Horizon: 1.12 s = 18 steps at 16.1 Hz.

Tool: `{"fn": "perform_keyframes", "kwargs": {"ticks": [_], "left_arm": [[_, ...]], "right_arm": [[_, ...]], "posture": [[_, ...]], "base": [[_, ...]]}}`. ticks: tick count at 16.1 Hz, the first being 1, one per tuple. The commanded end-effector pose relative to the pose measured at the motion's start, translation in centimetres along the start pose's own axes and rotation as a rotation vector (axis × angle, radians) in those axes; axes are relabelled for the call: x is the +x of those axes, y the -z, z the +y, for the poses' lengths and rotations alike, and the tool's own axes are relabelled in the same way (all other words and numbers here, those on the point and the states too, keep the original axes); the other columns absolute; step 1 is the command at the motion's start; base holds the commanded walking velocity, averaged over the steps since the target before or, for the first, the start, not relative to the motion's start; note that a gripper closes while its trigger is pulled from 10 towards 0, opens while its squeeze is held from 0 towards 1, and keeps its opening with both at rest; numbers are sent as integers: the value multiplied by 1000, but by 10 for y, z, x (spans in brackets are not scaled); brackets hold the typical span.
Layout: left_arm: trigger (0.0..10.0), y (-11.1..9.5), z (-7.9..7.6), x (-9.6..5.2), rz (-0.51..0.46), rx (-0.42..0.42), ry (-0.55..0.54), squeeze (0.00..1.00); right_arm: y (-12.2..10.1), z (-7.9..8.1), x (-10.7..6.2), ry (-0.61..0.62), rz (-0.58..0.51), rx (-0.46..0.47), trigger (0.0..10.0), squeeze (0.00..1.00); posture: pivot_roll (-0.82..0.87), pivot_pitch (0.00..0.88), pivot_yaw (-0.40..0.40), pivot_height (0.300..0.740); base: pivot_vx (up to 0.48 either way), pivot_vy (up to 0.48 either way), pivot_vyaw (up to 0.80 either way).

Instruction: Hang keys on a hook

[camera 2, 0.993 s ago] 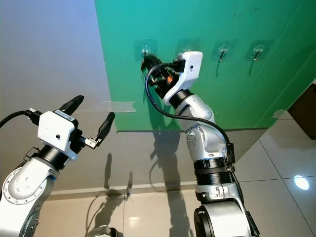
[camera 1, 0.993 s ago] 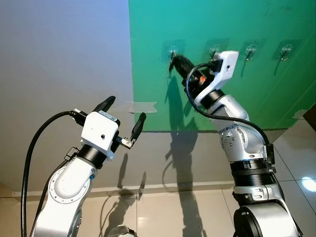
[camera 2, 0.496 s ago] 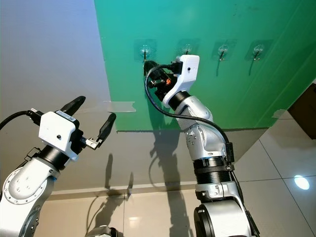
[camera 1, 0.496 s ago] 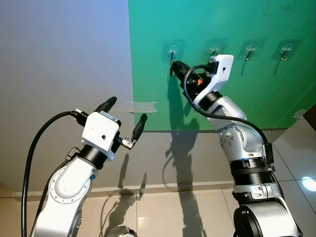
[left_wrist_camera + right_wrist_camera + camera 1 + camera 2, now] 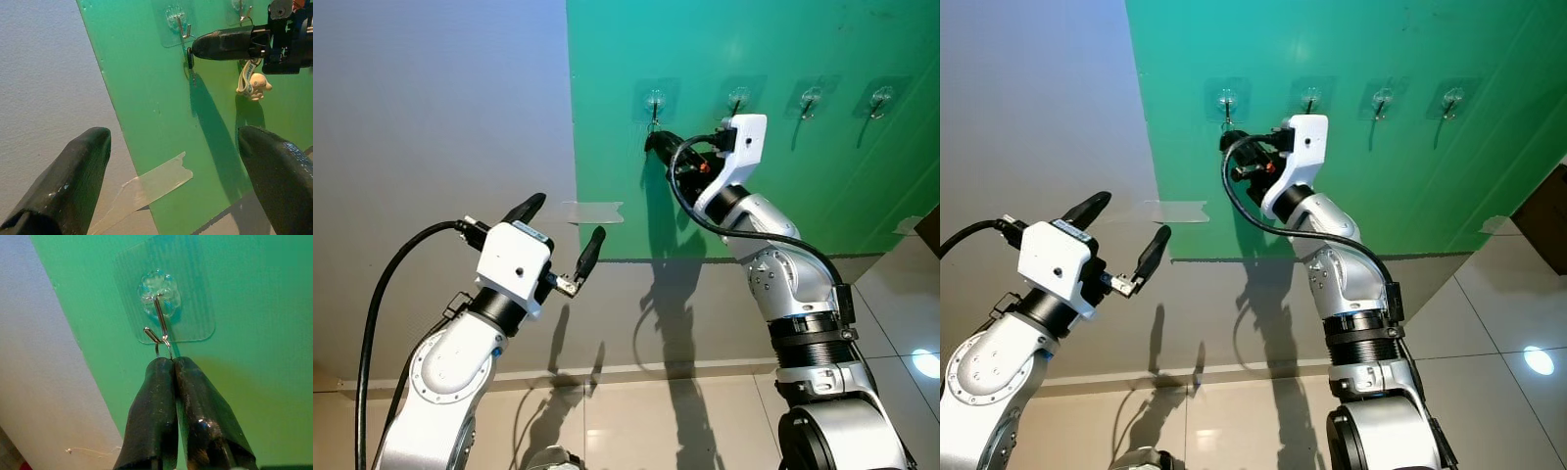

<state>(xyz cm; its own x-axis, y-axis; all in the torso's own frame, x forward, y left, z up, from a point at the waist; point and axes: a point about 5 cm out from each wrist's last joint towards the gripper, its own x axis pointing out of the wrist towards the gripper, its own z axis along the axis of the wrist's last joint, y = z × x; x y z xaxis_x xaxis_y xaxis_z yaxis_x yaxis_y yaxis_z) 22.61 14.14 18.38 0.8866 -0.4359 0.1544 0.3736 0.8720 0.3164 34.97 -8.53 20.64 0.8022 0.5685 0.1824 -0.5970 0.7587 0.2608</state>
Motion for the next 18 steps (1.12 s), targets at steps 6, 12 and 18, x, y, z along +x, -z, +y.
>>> {"fn": "perform_keyframes", "kwargs": {"ticks": [6,12,18], "left_arm": [[10000,-14,-13,3,-68,-55,102,0],[10000,-18,-13,7,-95,-53,109,0],[10000,-15,-15,9,-91,-49,103,0]], "right_arm": [[0,-5,-3,28,6,-13,10000,0],[-1,-5,-6,31,-3,-21,10000,1000],[-6,-8,-16,57,-35,-15,10000,1000]], "posture": [[81,42,-27,740],[69,34,-19,740],[66,0,-18,740]], "base": [[0,0,0],[0,0,0],[0,0,0]]}}
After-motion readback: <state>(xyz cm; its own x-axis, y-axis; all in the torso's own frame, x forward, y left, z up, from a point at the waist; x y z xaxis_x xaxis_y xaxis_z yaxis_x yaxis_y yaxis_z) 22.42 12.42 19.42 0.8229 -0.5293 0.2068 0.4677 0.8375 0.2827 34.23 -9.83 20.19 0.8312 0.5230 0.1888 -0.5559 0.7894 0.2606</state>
